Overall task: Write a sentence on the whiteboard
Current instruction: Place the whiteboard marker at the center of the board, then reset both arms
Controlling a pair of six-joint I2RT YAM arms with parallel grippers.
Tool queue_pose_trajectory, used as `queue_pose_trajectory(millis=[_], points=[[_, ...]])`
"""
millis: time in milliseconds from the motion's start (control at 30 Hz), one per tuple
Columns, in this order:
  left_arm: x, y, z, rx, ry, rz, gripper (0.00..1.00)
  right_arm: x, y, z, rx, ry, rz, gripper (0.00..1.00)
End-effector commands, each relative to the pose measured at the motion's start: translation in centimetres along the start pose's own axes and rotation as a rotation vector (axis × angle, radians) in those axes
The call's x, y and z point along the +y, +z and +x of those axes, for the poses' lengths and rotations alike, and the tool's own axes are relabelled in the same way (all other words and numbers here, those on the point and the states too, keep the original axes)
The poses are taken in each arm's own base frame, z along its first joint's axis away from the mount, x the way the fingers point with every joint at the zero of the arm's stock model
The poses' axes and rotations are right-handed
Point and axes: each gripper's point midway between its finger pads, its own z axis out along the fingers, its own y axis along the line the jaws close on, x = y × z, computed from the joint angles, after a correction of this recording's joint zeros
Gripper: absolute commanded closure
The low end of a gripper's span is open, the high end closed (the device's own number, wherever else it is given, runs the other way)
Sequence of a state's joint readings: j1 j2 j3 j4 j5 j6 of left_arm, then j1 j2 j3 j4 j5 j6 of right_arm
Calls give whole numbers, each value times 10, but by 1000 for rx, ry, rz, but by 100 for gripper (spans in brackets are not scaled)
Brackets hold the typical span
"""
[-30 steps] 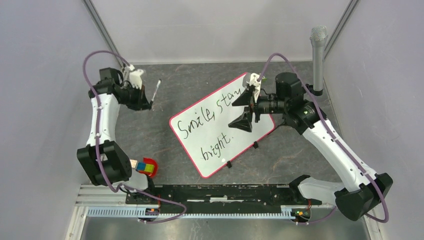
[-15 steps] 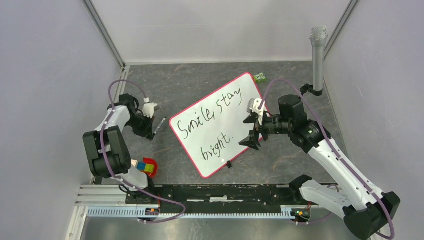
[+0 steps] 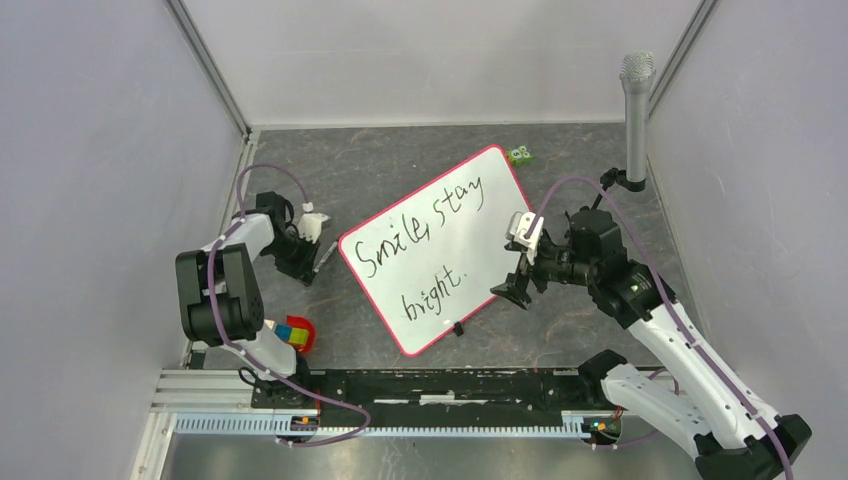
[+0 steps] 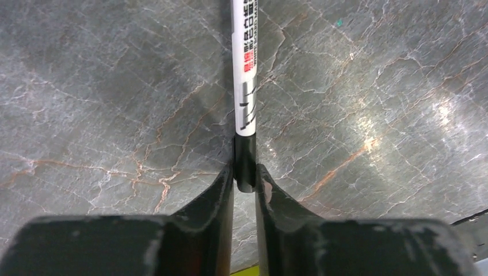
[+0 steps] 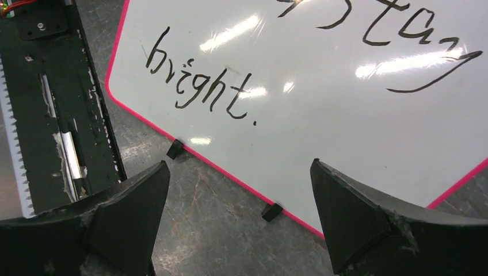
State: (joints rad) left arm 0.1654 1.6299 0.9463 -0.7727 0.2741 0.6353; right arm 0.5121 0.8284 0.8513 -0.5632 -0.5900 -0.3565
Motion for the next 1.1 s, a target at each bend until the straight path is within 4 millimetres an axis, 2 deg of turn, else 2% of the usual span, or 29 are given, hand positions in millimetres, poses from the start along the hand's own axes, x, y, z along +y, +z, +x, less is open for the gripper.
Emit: queue_pose_trajectory(millis=[0, 100, 167, 300, 467, 533, 700, 767, 900, 1000, 1067], points=[[1, 4, 2, -2, 55, -26, 71, -11, -8, -5, -9, -27, 80, 2], [-5, -10, -4, -28, 59, -16, 59, -14, -12, -5, -11, -26, 98, 2], [-8, -26, -11, -53, 64, -21, 48, -18, -15, -5, -8, -26, 124, 2], [-3, -64, -27, -119, 78, -97, 29, -33, -28, -4, -4, -4, 219, 2], [-2, -111, -50, -194, 72, -146, 15, -41, -48, 0, -47, 7, 318, 2], [-6, -136, -65, -251, 73, -154, 1, -45, -56, 5, -64, 19, 364, 2], [-25, -199, -97, -371, 116, -179, 0, -58, -81, 13, -90, 39, 525, 2], [-37, -217, -103, -395, 167, -224, 0, -62, -92, 13, -101, 51, 583, 2], [-74, -230, -111, -431, 256, -327, 0, -61, -108, 13, -117, 43, 652, 2], [-110, -228, -103, -465, 320, -312, 0, -60, -118, 14, -120, 27, 693, 2], [-126, -230, -95, -506, 347, -309, 0, -60, -124, 14, -120, 17, 724, 2]])
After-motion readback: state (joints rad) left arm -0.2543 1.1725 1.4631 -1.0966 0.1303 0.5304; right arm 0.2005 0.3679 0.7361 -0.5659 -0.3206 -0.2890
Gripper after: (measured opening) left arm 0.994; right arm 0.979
